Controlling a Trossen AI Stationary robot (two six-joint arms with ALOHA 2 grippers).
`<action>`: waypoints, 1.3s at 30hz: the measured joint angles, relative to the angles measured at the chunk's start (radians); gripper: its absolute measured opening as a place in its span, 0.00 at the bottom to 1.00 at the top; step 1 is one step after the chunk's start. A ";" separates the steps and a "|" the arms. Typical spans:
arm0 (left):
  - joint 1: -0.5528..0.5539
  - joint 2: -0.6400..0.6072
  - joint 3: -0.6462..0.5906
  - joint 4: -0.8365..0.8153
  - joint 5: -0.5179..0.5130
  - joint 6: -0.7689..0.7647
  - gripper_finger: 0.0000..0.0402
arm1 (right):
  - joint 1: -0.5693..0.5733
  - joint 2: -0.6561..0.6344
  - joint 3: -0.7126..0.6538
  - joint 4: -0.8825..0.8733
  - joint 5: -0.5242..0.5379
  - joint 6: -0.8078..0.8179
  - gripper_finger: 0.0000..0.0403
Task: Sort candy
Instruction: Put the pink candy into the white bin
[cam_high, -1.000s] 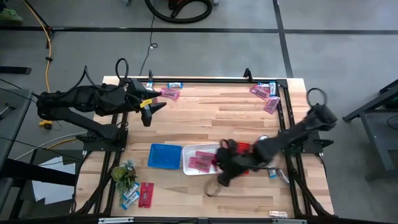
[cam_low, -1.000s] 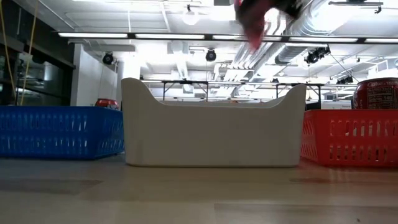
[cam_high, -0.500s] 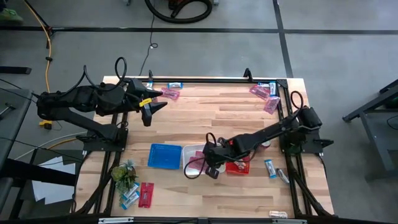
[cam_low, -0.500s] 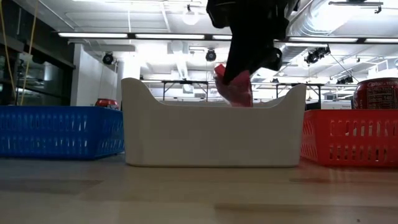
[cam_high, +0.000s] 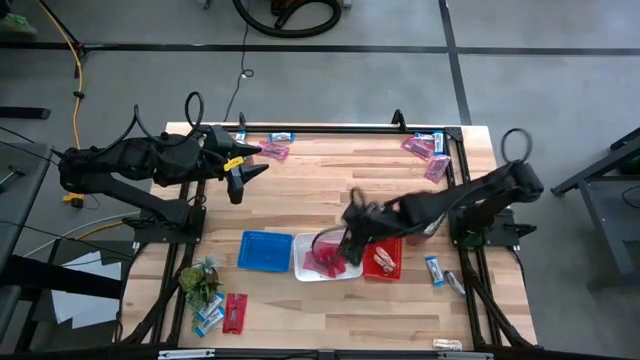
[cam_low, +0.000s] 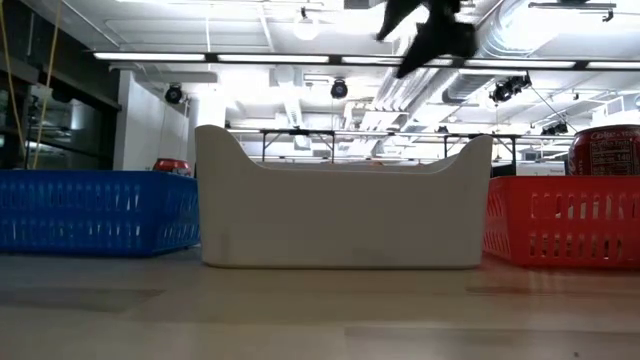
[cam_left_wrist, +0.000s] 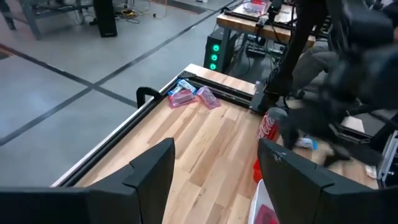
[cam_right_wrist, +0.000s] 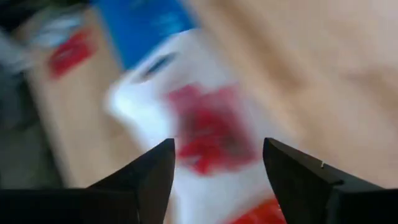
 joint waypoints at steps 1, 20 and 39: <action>0.002 0.007 0.000 0.001 0.000 0.000 0.54 | -0.018 -0.024 0.000 -0.060 0.038 0.014 0.60; 0.212 0.274 -0.001 0.169 0.115 -0.008 0.54 | -0.854 -0.281 -0.555 -0.190 0.140 -0.044 0.60; 0.522 0.282 0.000 0.285 0.360 0.154 0.54 | -1.109 -0.282 -0.758 0.088 0.299 0.178 0.60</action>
